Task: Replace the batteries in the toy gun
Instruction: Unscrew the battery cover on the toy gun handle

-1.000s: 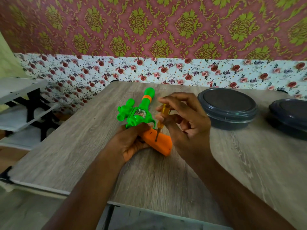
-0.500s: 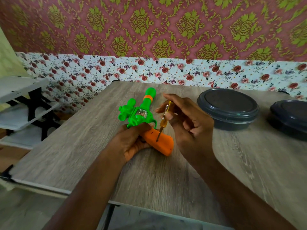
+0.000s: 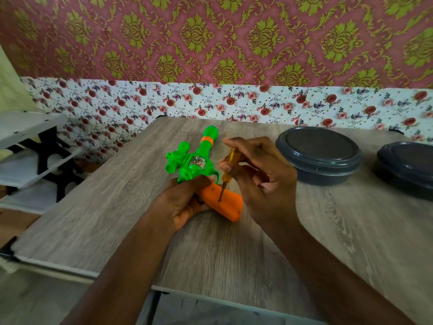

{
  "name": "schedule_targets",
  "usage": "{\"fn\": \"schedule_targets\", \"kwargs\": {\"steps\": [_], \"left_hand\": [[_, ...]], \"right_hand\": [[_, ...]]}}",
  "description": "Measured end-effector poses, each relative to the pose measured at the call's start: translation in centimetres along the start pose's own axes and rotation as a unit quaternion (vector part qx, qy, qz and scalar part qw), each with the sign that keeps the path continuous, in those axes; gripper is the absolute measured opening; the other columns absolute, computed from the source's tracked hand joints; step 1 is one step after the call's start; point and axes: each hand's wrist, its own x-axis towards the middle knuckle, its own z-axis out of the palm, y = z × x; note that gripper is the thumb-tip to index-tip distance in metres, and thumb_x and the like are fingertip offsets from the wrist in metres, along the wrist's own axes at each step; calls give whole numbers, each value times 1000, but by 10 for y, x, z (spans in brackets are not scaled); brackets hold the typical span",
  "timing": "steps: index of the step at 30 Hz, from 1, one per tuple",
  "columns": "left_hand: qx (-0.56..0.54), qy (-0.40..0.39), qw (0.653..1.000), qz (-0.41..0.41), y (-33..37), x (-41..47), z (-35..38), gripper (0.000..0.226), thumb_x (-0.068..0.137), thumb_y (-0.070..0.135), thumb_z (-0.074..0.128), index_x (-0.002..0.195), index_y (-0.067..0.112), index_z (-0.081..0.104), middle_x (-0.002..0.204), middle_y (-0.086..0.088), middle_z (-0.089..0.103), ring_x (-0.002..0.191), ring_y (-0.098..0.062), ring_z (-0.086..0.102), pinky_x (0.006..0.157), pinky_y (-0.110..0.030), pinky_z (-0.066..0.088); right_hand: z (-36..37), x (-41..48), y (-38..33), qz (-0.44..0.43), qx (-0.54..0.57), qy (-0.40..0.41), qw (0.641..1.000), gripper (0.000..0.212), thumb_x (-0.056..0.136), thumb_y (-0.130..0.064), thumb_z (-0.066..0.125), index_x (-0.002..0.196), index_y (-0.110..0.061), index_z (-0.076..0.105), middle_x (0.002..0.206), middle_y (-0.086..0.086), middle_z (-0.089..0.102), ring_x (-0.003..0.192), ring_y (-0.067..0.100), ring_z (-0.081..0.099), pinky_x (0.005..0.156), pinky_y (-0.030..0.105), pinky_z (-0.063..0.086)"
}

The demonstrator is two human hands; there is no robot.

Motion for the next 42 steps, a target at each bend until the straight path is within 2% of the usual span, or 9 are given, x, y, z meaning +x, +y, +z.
{"fn": "schedule_targets", "kwargs": {"steps": [3,7,12,18,22,26,30,37,42], "left_hand": [[-2,0,1000,-2,0,0,0,19,86,2,69,104,4,70,107,-26,71,84,-32,70,62,-50,64],[-3,-1,1000,3,0,-1,0,12,89,2,67,99,6,70,95,-21,72,75,-28,70,57,-47,64],[-1,8,1000,-6,0,0,0,27,85,2,71,113,2,69,120,-32,68,87,-34,70,63,-53,64],[-7,1,1000,-1,1,-4,2,22,87,1,68,108,3,69,107,-29,70,80,-31,70,57,-47,63],[-8,11,1000,-6,1,-2,1,33,88,1,69,121,-2,66,123,-33,66,86,-34,69,57,-47,63],[1,8,1000,-6,1,-1,0,22,85,1,70,107,2,70,111,-31,68,88,-35,69,65,-53,64],[5,4,1000,-13,2,-3,1,43,66,9,77,108,2,71,107,-27,72,80,-29,74,61,-48,64],[4,5,1000,-11,2,-3,1,30,79,3,73,108,1,70,108,-28,69,81,-31,72,61,-49,64],[1,11,1000,-12,2,-3,2,27,86,1,69,113,1,69,121,-33,67,91,-34,71,65,-52,64]], "right_hand": [[-4,-1,0,3,10,-18,1000,38,92,10,66,129,4,64,106,19,68,96,32,74,81,45,62],[-2,-2,-4,9,25,-22,999,37,91,9,70,127,4,66,108,19,67,97,22,74,81,31,61],[-4,0,1,10,14,-33,999,37,95,8,63,133,4,62,101,19,69,95,31,73,82,48,60],[-2,0,-5,8,-11,-30,999,34,90,5,73,124,1,68,101,13,65,91,7,68,78,19,55],[-3,1,0,20,29,-44,998,37,93,11,65,130,5,64,104,17,69,98,30,73,86,45,60],[-5,1,-2,51,66,-34,996,37,91,6,70,128,4,66,109,19,66,104,28,71,84,33,62],[-6,2,1,40,53,-29,997,40,90,15,67,128,4,65,105,19,67,99,33,71,85,49,61],[-4,2,-3,37,43,-16,998,38,88,4,74,125,0,68,105,20,62,98,28,69,81,33,62],[-7,0,0,44,53,-33,997,42,92,14,62,133,4,61,107,21,68,98,29,73,87,47,61]]}}
